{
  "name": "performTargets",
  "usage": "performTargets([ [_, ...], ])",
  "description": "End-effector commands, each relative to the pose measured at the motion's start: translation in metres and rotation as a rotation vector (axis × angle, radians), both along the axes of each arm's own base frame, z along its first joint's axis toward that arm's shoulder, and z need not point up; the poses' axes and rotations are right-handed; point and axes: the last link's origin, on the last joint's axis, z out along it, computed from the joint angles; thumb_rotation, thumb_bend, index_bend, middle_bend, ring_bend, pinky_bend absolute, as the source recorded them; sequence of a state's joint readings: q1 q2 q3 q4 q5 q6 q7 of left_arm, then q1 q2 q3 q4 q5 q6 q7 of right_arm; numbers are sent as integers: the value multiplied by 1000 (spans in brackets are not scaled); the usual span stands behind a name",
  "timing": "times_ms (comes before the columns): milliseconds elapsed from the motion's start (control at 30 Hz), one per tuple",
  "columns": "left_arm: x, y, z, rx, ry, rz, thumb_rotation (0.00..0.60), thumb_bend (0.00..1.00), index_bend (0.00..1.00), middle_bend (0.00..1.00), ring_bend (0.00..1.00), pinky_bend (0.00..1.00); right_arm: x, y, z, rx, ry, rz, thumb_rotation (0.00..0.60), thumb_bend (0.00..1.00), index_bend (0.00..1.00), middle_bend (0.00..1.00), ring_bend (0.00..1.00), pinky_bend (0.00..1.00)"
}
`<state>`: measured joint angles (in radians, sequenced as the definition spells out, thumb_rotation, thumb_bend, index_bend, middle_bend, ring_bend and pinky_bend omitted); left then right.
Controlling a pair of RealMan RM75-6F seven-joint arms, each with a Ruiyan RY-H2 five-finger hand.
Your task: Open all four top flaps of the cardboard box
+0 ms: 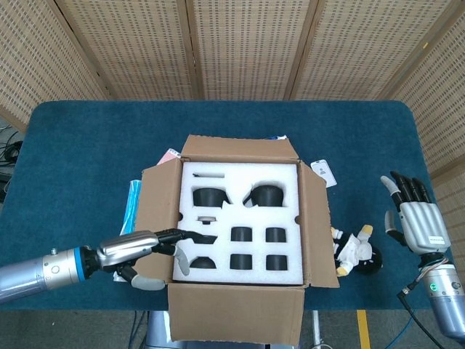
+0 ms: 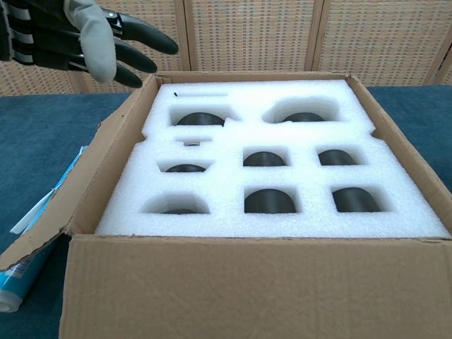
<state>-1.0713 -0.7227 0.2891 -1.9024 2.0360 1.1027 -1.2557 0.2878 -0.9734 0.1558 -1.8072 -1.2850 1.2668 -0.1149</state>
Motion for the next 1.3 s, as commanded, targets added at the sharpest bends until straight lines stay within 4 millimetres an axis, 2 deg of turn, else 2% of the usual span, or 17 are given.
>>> performTargets([
  [33, -23, 7, 7, 253, 73, 64, 116, 202, 358, 0, 0, 0, -1, -1, 0, -1, 0, 0, 600, 722, 63, 27, 0, 0],
  [300, -62, 12, 13, 537, 154, 157, 116, 202, 312, 0, 0, 0, -2, -2, -1, -8, -5, 1, 600, 722, 59, 27, 0, 0],
  [533, -112, 4, 28, 829, 268, 302, 118, 201, 291, 0, 0, 0, -2, -4, -5, -18, 1, 11, 600, 714, 54, 27, 0, 0],
  [900, -154, -19, 35, 1025, 364, 428, 134, 201, 264, 0, 0, 0, -7, -2, -8, -54, 29, -11, 600, 722, 2, 2, 0, 0],
  [1033, -165, -30, 34, 1083, 395, 439, 162, 201, 259, 0, 0, 0, -9, 1, -9, -72, 43, -20, 600, 724, 0, 0, 0, 0],
  [1067, -173, -41, 32, 1100, 421, 449, 164, 201, 259, 0, 0, 0, -11, 5, -11, -76, 58, -29, 600, 724, 0, 0, 0, 0],
  [1300, -180, -62, 29, 1165, 428, 457, 171, 200, 259, 0, 0, 0, -15, 16, -17, -85, 60, -43, 600, 724, 0, 0, 0, 0],
])
